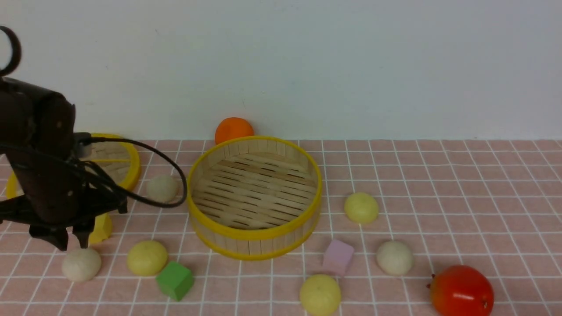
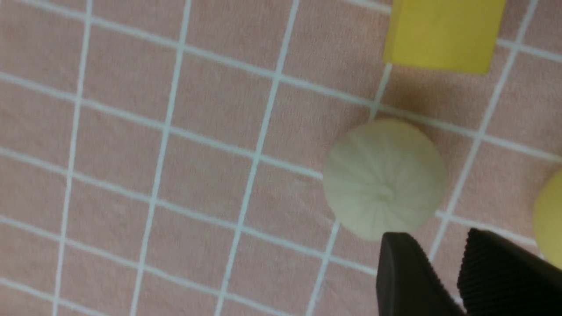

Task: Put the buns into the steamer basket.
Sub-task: Use the left arm to grab a steamed stuffed bun

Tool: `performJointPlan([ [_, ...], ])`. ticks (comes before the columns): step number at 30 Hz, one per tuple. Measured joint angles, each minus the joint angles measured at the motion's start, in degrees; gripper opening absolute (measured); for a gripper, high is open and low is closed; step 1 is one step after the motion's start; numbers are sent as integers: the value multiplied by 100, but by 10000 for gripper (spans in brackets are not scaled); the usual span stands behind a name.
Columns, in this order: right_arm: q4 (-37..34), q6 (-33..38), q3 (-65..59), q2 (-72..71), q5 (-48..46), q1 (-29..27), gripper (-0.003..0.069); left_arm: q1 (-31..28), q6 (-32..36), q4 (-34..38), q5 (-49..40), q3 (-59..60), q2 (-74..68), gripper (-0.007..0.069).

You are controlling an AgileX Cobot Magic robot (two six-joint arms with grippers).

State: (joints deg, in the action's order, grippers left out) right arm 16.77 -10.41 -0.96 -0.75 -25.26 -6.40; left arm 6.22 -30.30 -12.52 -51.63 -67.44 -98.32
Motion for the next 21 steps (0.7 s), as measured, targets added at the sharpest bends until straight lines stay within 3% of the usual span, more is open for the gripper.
performJointPlan([
  [3, 0, 0, 0, 0, 0, 0, 242, -182, 142, 117, 21, -40, -7, 239],
  [7, 0, 0, 0, 0, 0, 0, 242, -999, 777, 1044, -16, -46, -7, 239],
  [12, 0, 0, 0, 0, 0, 0, 242, -1220, 1486, 1936, 18, -46, -7, 239],
  [21, 0, 0, 0, 0, 0, 0, 242, -1179, 1118, 1682, 226, -46, -280, 239],
])
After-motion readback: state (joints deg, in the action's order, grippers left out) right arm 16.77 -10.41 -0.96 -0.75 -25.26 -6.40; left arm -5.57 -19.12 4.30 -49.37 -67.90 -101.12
